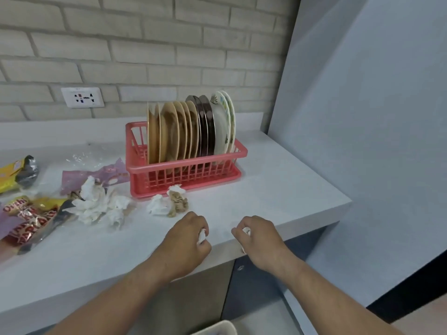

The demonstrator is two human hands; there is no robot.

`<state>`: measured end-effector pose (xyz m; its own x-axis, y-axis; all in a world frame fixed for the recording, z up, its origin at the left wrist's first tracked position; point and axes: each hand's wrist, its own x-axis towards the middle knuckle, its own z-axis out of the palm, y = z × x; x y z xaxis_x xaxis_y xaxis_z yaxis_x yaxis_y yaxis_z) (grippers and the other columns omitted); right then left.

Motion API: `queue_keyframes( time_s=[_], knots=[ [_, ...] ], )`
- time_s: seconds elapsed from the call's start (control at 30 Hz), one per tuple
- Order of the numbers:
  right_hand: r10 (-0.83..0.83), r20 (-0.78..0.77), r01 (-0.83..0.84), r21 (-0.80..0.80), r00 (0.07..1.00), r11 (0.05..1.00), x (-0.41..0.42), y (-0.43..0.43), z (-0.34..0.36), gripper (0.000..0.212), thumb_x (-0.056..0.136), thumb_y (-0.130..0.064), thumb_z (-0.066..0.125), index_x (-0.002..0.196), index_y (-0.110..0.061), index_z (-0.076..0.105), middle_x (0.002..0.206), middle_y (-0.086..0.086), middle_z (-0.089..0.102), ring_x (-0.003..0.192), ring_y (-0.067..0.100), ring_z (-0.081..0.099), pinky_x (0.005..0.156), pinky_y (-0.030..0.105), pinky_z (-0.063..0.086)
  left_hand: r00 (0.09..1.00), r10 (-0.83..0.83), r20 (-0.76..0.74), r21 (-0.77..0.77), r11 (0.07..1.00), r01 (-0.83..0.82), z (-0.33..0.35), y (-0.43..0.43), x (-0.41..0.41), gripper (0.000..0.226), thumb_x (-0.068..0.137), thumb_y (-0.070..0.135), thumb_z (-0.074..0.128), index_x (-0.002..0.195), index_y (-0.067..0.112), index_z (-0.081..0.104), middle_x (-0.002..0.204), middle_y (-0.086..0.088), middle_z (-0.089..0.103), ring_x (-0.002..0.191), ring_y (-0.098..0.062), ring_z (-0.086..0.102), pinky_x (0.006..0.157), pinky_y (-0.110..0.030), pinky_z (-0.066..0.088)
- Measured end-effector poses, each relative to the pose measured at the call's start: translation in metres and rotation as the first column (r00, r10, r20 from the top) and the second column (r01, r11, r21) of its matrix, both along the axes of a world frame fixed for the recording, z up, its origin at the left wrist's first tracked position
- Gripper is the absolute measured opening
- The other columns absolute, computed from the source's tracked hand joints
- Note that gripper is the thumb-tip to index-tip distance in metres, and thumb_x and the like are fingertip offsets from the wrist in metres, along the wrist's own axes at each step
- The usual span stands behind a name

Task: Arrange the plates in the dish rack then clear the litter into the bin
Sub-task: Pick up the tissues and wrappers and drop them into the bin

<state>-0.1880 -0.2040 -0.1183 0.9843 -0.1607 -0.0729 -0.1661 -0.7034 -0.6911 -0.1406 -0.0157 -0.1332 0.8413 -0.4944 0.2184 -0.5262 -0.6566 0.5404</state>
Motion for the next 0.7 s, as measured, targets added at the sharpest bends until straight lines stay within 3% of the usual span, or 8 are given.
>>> queue_keyframes(
  time_s=[0.17, 0.3, 0.4, 0.5, 0.7],
  knots=[
    [0.096, 0.028, -0.095, -0.051, 0.995, 0.994, -0.035, -0.028, -0.023, 0.013, 0.100, -0.020, 0.047, 0.094, -0.027, 0.057, 0.104, -0.006, 0.058, 0.089, 0.008, 0.054, 0.069, 0.011, 0.042, 0.997, -0.074, 0.020, 0.010, 0.997, 0.073, -0.025, -0.020, -0.039, 0.009, 0.083, 0.023, 0.052, 0.085, 0.030, 0.047, 0.090, 0.014, 0.045, 0.085, -0.007, 0.046, 0.071, -0.018, 0.037],
    [0.106, -0.072, -0.110, -0.066, 0.992, 0.992, -0.060, -0.035, -0.058, 0.010, 0.097, -0.026, 0.052, 0.088, -0.024, 0.054, 0.097, -0.007, 0.055, 0.080, 0.006, 0.050, 0.059, 0.014, 0.038, 0.996, -0.082, -0.032, 0.020, 0.996, 0.083, -0.058, -0.031, -0.064, 0.009, 0.078, 0.022, 0.049, 0.084, 0.028, 0.047, 0.090, 0.011, 0.044, 0.084, -0.008, 0.044, 0.074, -0.022, 0.040],
    [0.057, -0.115, -0.065, -0.065, 0.992, 0.996, -0.071, -0.038, -0.090, 0.016, 0.094, -0.032, 0.055, 0.080, -0.025, 0.050, 0.092, -0.007, 0.054, 0.079, 0.008, 0.052, 0.062, 0.018, 0.040, 0.993, -0.071, -0.094, 0.061, 0.995, 0.077, -0.094, -0.034, -0.071, 0.009, 0.080, 0.021, 0.050, 0.084, 0.029, 0.047, 0.090, 0.014, 0.042, 0.085, -0.008, 0.043, 0.073, -0.019, 0.038],
    [0.023, -0.172, -0.040, -0.090, 0.985, 0.995, -0.077, -0.038, -0.136, 0.018, 0.095, -0.032, 0.049, 0.079, -0.024, 0.050, 0.091, -0.006, 0.055, 0.079, 0.009, 0.050, 0.066, 0.022, 0.041, 0.984, -0.071, -0.164, 0.126, 0.988, 0.092, -0.139, -0.034, -0.071, 0.004, 0.086, 0.025, 0.049, 0.089, 0.027, 0.049, 0.094, 0.013, 0.041, 0.088, -0.007, 0.042, 0.073, -0.017, 0.034],
    [-0.007, -0.345, -0.024, -0.086, 0.939, 0.996, -0.077, -0.029, -0.269, 0.021, 0.095, -0.027, 0.041, 0.074, -0.028, 0.040, 0.096, -0.002, 0.053, 0.087, 0.015, 0.050, 0.079, 0.027, 0.043, 0.955, -0.038, -0.294, 0.208, 0.973, 0.103, -0.251, -0.024, -0.065, 0.016, 0.095, 0.040, 0.043, 0.105, 0.029, 0.049, 0.103, 0.014, 0.039, 0.093, -0.006, 0.043, 0.077, -0.017, 0.038]
  ],
)
